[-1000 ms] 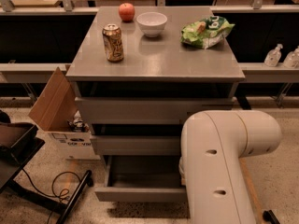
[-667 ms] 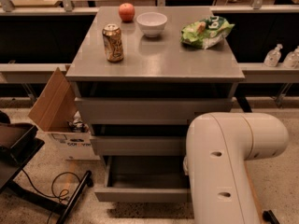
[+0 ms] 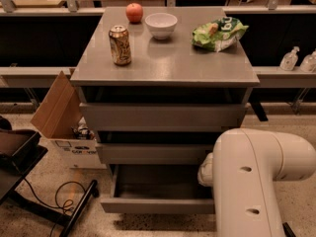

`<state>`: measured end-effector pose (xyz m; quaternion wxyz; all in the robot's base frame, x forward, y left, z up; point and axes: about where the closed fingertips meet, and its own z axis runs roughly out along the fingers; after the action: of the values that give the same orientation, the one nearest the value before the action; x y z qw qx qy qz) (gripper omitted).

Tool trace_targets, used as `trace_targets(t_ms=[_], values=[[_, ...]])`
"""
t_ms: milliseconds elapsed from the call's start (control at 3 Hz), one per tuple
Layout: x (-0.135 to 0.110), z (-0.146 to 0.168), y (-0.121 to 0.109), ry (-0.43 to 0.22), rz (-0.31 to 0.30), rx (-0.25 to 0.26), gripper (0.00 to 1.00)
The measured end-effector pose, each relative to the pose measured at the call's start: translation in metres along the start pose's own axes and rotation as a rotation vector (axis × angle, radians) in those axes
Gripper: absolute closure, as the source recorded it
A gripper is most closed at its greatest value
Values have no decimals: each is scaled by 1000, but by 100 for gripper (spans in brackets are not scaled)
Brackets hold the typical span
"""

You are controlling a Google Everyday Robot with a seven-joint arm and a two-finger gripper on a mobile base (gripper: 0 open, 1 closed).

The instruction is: Open bottom drawer

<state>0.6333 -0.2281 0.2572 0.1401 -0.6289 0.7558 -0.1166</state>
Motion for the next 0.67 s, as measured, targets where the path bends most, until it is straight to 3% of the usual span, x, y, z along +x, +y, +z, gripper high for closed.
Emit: trace_targets(t_ms=[333,667], values=[[0,0,0,0,0,0,100],[-12,19,19,-16,-5,-40,100]])
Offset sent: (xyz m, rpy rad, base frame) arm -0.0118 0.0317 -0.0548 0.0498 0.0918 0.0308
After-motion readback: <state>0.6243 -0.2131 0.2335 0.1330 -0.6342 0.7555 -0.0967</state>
